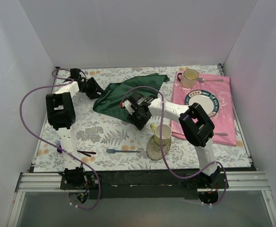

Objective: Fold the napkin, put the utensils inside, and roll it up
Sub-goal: Flatten the napkin out

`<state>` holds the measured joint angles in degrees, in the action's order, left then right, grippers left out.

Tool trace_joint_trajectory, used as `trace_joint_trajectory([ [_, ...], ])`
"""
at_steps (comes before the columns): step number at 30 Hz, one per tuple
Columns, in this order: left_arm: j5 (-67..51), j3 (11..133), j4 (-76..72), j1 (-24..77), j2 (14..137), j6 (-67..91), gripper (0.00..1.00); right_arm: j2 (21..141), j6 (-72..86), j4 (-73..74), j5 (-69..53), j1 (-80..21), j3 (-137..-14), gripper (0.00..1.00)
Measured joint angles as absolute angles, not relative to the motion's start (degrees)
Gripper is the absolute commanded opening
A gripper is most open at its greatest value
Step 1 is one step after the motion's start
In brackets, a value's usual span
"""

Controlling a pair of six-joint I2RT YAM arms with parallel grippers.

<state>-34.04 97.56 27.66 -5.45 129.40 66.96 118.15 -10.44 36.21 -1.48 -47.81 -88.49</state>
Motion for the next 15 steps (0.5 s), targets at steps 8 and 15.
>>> trace_joint_trajectory([
  [8,-33.50,98.45,27.11,-5.45,129.40,68.38,0.53,118.37,-10.90,34.06,0.25,-48.71,-87.57,0.37],
  [15,-34.59,99.39,26.70,-5.45,129.88,69.25,0.36,118.45,-10.59,32.62,2.68,-48.75,-87.50,0.18],
])
